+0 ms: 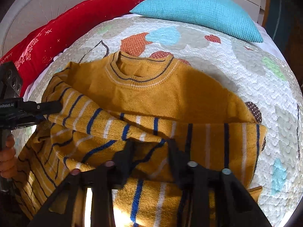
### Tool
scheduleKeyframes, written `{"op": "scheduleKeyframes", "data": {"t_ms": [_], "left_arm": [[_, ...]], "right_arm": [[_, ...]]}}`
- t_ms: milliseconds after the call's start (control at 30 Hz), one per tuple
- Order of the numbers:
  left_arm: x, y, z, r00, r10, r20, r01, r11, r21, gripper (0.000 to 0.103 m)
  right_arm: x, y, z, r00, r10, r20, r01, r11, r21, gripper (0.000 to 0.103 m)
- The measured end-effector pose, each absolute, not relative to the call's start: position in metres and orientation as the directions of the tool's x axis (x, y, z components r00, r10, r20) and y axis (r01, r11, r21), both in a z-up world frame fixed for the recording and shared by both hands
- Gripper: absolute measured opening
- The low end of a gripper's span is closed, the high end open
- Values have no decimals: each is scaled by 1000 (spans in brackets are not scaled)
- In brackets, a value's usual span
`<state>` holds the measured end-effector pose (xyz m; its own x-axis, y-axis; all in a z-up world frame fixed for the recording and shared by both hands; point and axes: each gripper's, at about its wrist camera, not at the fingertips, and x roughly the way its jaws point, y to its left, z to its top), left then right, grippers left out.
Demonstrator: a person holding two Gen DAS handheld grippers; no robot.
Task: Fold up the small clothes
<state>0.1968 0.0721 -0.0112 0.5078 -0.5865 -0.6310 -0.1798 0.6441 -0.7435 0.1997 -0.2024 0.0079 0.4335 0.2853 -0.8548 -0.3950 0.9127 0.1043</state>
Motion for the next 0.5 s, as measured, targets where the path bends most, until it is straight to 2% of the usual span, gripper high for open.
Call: {"op": "scheduleKeyframes", "data": {"t_ms": [33, 100, 200, 400, 500], "left_arm": [[196, 74, -11, 513, -587, -626, -180, 640, -747, 12], [193, 77, -8, 524, -594, -610, -178, 624, -761, 12], [193, 81, 3, 545, -604, -581, -166, 602, -781, 12], [179, 89, 51, 631, -635, -446, -57, 535, -843, 12], [157, 92, 57, 653, -597, -466, -51, 579, -814, 12]], "right_arm": [[198, -202, 11, 442, 284, -851, -384, 917, 106, 8], [195, -200, 21, 468, 278, -839, -364, 926, 104, 8], [191, -192, 53, 551, 222, -805, -352, 936, 18, 8], [148, -156, 164, 803, 157, -575, -338, 914, -223, 7], [112, -141, 160, 829, 123, -546, -334, 892, -306, 8]]}}
